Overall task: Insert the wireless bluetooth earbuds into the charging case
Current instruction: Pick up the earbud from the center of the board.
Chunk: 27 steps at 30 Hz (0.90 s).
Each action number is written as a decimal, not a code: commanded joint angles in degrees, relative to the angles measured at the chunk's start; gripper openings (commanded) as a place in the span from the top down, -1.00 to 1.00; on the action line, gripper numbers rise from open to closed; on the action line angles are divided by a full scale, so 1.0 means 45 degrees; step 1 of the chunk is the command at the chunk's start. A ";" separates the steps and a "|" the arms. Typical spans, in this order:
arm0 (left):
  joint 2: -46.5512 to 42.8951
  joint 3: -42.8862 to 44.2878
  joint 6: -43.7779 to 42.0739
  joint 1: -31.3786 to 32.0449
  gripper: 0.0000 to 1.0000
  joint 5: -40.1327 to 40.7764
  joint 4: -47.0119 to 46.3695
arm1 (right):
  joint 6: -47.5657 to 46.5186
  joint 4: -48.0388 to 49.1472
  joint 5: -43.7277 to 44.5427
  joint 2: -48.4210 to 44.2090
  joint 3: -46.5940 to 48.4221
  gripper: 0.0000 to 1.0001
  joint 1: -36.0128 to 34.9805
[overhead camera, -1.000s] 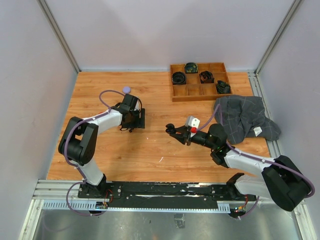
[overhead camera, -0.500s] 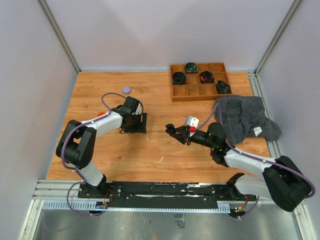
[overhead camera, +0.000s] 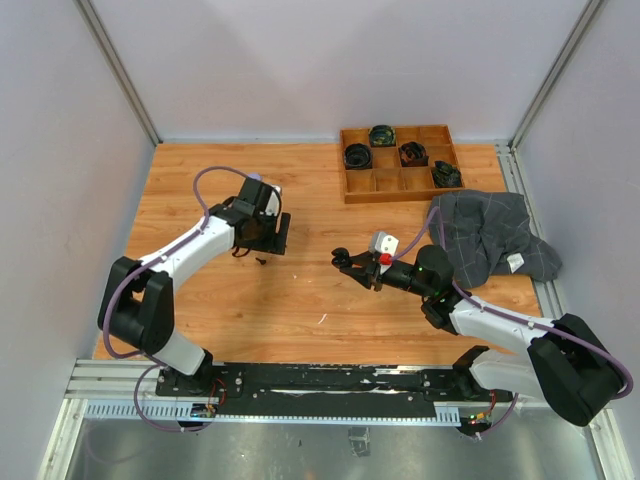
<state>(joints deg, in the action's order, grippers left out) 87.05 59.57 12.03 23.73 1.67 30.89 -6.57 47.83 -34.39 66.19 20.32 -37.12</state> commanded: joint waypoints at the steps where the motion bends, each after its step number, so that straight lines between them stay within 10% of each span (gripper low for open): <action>1: 0.0782 0.0963 -0.2147 -0.0231 -0.53 -0.0063 0.0588 | -0.0336 -0.0061 0.0028 -0.0249 0.0453 0.99 -0.0401; 27: 0.3507 0.1610 -0.2568 -0.0565 -0.39 -0.0150 0.1452 | -0.0552 -0.0387 0.0016 -0.0022 0.0613 0.98 -0.0525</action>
<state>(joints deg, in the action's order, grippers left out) 101.75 67.70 0.38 21.50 -0.36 35.99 -7.84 45.15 -34.35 66.22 21.17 -38.68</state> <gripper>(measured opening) 0.700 0.269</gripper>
